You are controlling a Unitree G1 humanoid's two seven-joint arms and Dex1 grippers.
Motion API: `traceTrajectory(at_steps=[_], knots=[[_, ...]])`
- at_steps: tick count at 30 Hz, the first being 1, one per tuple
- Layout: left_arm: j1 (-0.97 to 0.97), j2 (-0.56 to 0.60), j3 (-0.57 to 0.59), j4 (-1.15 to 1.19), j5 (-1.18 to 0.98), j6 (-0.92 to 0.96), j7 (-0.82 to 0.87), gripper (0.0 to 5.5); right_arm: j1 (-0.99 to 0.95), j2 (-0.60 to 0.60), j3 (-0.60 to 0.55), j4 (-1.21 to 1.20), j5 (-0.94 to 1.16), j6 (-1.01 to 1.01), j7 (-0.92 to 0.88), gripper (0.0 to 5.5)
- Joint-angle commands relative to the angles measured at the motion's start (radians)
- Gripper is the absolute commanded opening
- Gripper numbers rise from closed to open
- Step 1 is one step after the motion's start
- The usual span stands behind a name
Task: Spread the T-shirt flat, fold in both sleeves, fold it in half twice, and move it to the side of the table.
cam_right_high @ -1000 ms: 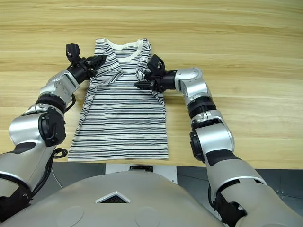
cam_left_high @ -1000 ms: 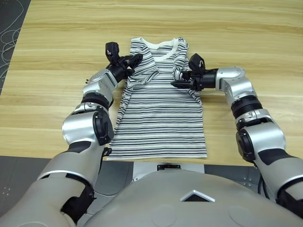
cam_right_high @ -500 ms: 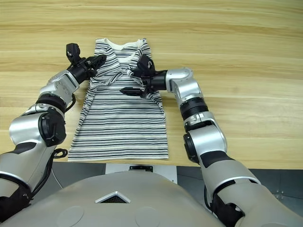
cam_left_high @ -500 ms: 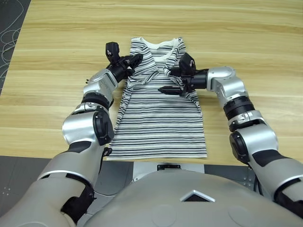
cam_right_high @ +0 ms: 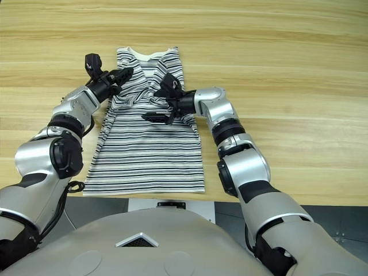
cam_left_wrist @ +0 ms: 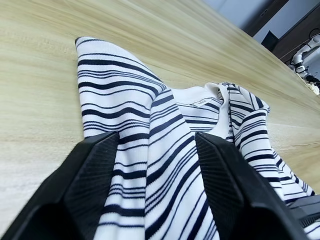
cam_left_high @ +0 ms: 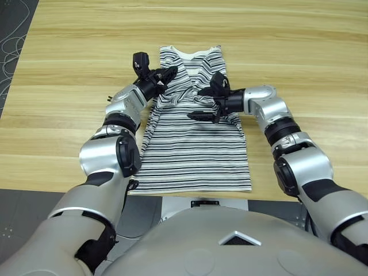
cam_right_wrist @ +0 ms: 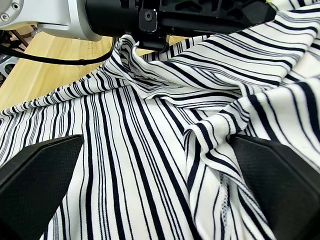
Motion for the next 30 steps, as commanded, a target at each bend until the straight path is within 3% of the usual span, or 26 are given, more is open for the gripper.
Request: traceTrajectory(at_steps=[1,4,8,12,14,15,18,22,24,26,30], knots=[[0.032,-0.019,-0.017,0.019,0.024,0.024,-0.022,2.84,0.030,-0.043,-0.064,-0.102,0.097,0.137,0.102,5.47],[0.026,-0.006,-0.013,0.018,0.022,0.022,-0.026,2.84,0.066,-0.087,-0.126,-0.295,0.236,0.298,0.214,5.47],[0.003,0.031,-0.002,0.017,0.016,0.018,-0.026,2.84,0.105,-0.166,-0.191,-0.427,0.321,0.381,0.232,5.47],[-0.009,0.077,0.002,0.014,0.020,0.005,-0.022,2.84,0.116,-0.223,-0.245,-0.465,0.358,0.386,0.211,5.47],[-0.007,0.117,-0.026,0.005,0.059,-0.075,0.009,2.84,0.124,-0.256,-0.279,-0.457,0.341,0.296,0.178,5.47],[-0.006,0.135,-0.052,-0.003,0.093,-0.137,0.021,2.84,0.132,-0.269,-0.295,-0.448,0.317,0.216,0.146,5.47],[0.028,0.240,-0.267,-0.134,0.329,-0.629,-0.006,2.84,0.216,-0.382,-0.284,-0.447,0.008,-0.400,-0.147,5.47],[0.114,0.402,-0.492,-0.370,0.576,-1.101,-0.096,2.84,0.350,-0.666,-0.215,-0.548,-0.611,-1.171,-0.487,5.47],[0.156,0.450,-0.553,-0.459,0.634,-1.250,-0.133,2.84,0.389,-0.709,-0.289,-0.583,-0.762,-1.449,-0.457,5.47],[0.200,0.495,-0.607,-0.551,0.681,-1.370,-0.178,2.84,0.398,-0.703,-0.355,-0.585,-0.731,-1.691,-0.294,5.47],[0.270,0.613,-0.684,-0.660,0.663,-1.454,-0.274,2.84,0.379,-0.792,-0.288,-0.620,-0.681,-1.750,-0.281,5.47]])
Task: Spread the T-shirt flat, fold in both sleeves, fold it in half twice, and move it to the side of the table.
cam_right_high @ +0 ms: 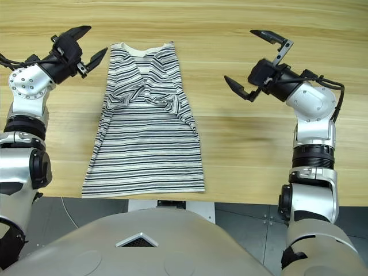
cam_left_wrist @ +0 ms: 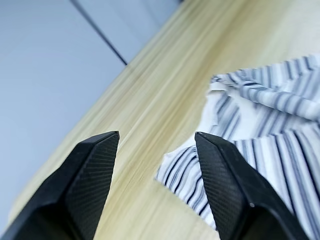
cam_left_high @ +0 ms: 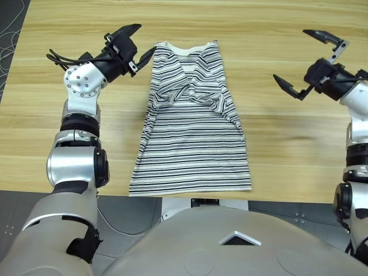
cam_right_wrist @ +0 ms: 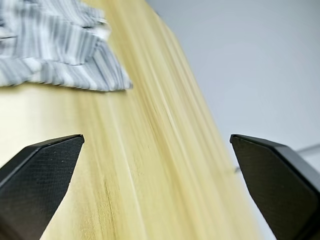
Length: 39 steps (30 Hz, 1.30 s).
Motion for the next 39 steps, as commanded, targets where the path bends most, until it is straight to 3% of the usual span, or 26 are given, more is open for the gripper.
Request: traceTrajectory(at_steps=[1,5,8,13,21,25,32,39], knots=[[0.156,0.343,-0.334,-0.414,0.249,-0.521,-0.255,2.84,0.013,-0.278,0.025,-0.164,-0.304,-0.761,0.032,5.47],[0.215,0.483,-0.359,-0.519,0.257,-0.508,-0.307,2.84,-0.030,-0.291,0.120,-0.176,-0.346,-0.761,-0.005,5.47],[0.218,0.564,-0.359,-0.559,0.414,-0.535,-0.312,2.84,-0.043,-0.312,0.210,-0.204,-0.407,-0.762,-0.068,5.47],[0.286,0.619,-0.424,-0.711,0.328,-0.432,-0.326,2.84,-0.019,-0.336,0.325,-0.253,-0.450,-0.762,-0.161,5.47],[0.331,0.573,-0.523,-0.884,0.086,-0.224,-0.359,2.84,0.000,-0.330,0.316,-0.224,-0.570,-0.761,-0.283,5.47],[0.401,0.636,-0.547,-1.028,-0.094,-0.098,-0.419,2.84,-0.008,-0.350,0.342,-0.208,-0.613,-0.761,-0.349,5.47],[0.434,0.742,-0.486,-1.193,-0.182,0.015,-0.509,2.84,0.011,-0.336,0.373,-0.239,-0.608,-0.756,-0.380,5.47],[0.434,0.709,-0.462,-1.130,-0.143,-0.013,-0.533,2.84,0.016,-0.298,0.374,-0.213,-0.653,-0.747,-0.409,5.47]])
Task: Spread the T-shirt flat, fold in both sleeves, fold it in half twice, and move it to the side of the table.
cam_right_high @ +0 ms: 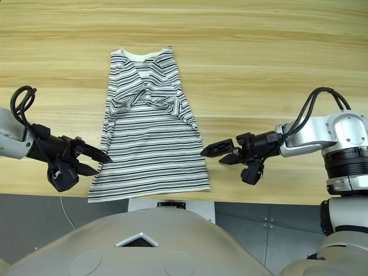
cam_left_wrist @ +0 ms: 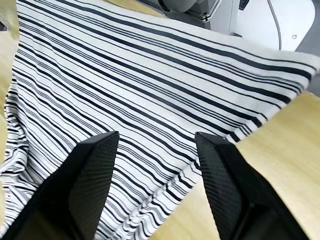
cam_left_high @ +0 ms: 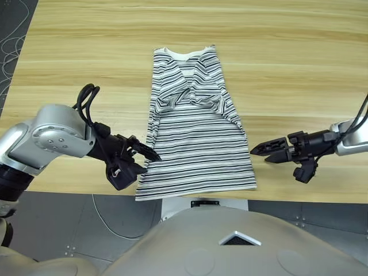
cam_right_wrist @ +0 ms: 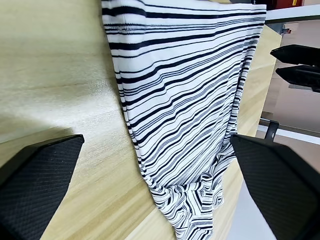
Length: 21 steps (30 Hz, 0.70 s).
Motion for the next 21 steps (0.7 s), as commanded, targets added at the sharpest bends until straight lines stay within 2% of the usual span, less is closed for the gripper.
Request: traceTrajectory(at_steps=[1,8,14,21], knots=[[0.029,-0.018,0.010,0.088,0.055,-0.054,0.006,2.84,0.002,0.010,0.003,0.008,-0.029,0.003,-0.016,5.47],[0.130,0.007,0.037,0.285,0.181,-0.239,0.088,2.84,0.042,0.003,0.011,-0.030,-0.024,0.018,-0.029,5.47],[0.170,0.027,0.036,0.284,0.170,-0.271,0.111,2.84,0.078,-0.005,0.025,-0.068,-0.001,0.036,-0.033,5.47],[0.183,-0.079,0.003,0.285,0.226,-0.288,0.164,2.84,0.064,0.024,0.037,-0.035,-0.043,0.033,-0.052,5.47]])
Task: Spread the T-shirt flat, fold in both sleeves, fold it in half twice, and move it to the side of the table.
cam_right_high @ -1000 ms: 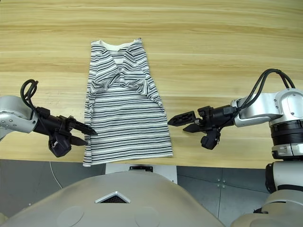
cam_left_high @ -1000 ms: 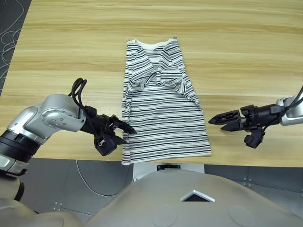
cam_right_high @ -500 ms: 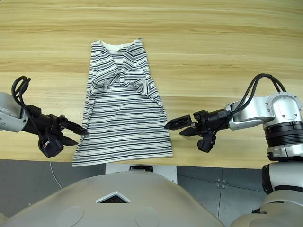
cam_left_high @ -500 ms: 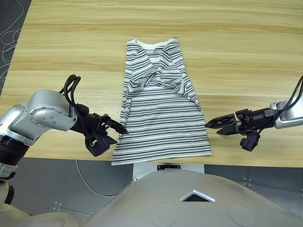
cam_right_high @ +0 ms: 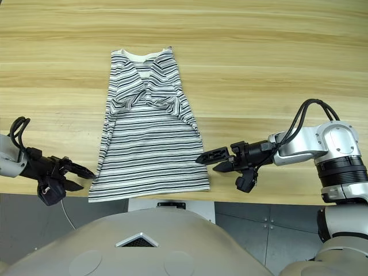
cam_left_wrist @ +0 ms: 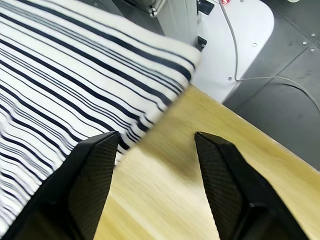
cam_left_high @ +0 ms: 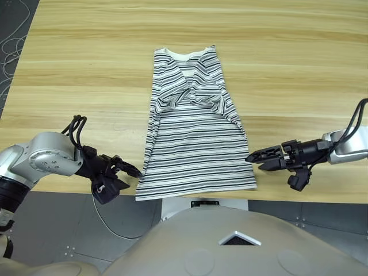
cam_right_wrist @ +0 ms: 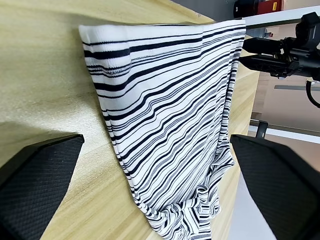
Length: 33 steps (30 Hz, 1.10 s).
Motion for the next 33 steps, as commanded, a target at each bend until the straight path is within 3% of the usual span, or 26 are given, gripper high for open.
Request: traceTrajectory(at_steps=[1,8,22,33], knots=[[-0.006,-0.066,-0.039,-0.048,0.012,0.060,0.003,2.84,-0.018,0.027,0.021,0.026,-0.058,0.000,-0.005,5.47],[-0.078,-0.094,-0.075,-0.241,-0.129,0.255,-0.085,2.84,-0.005,0.053,0.035,0.007,-0.083,0.012,-0.036,5.47],[-0.051,-0.141,-0.073,0.030,0.084,0.037,0.016,2.84,-0.036,0.072,0.070,0.037,-0.119,0.035,-0.085,5.47],[-0.101,-0.090,-0.084,-0.071,-0.014,0.150,-0.050,2.84,0.012,0.042,0.069,-0.008,-0.137,0.057,-0.113,5.47]])
